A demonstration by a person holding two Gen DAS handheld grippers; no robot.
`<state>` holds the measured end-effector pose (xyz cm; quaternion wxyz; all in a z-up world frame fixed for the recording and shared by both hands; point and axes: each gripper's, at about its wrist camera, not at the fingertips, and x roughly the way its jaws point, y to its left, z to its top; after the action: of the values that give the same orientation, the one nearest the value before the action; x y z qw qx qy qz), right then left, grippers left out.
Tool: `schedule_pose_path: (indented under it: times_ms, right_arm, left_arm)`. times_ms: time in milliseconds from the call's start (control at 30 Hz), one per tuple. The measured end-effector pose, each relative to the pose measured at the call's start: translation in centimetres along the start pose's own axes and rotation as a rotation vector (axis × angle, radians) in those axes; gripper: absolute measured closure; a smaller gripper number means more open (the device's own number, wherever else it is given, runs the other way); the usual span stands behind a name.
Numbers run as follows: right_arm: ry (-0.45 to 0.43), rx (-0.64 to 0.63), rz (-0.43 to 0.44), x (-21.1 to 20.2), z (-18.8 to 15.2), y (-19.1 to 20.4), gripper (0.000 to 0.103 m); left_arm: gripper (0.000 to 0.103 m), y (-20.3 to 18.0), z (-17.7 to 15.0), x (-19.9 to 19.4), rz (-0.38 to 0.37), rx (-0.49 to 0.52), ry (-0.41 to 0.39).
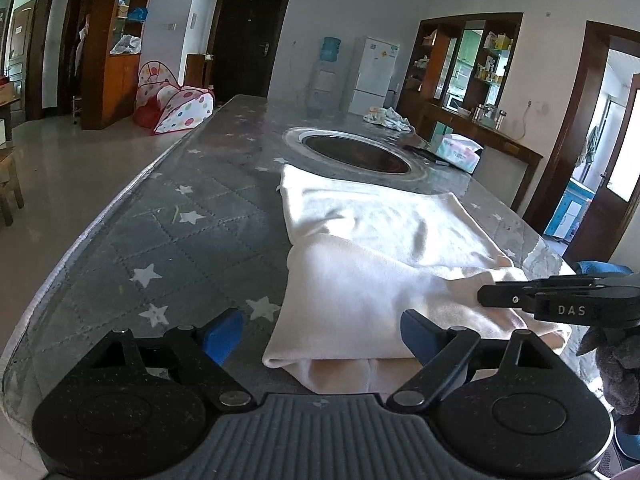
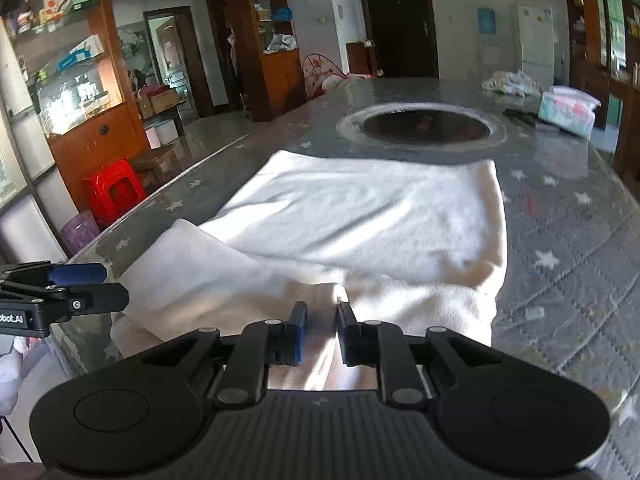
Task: Fold clothes
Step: 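Grasp the hem with the right gripper and fold it toward the collar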
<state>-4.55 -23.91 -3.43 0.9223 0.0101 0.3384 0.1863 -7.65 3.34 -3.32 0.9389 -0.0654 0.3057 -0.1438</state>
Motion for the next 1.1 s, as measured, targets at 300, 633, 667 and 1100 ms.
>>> schedule_pose_path:
  times_ms: [300, 633, 667, 1100]
  right_arm:
    - [-0.042, -0.072, -0.008, -0.7, 0.6, 1.2, 0.099]
    - [-0.178, -0.145, -0.079, -5.0, 3.2, 1.8, 0.099]
    - [-0.183, -0.148, -0.086, -5.1, 3.3, 1.8, 0.099]
    - [-0.154, -0.120, -0.153, -5.5, 4.1, 0.2, 0.099]
  left_arm:
    - [0.014, -0.1, -0.1, -0.1, -0.005, 0.011, 0.003]
    - [0.015, -1.3, -0.8, 0.5, 0.016, 0.091, 0.003]
    - [0.015, -1.4, -0.9, 0.6, 0.023, 0.102, 0.004]
    - [0.044, -0.7, -1.3, 0.7, 0.015, 0.124, 0.020]
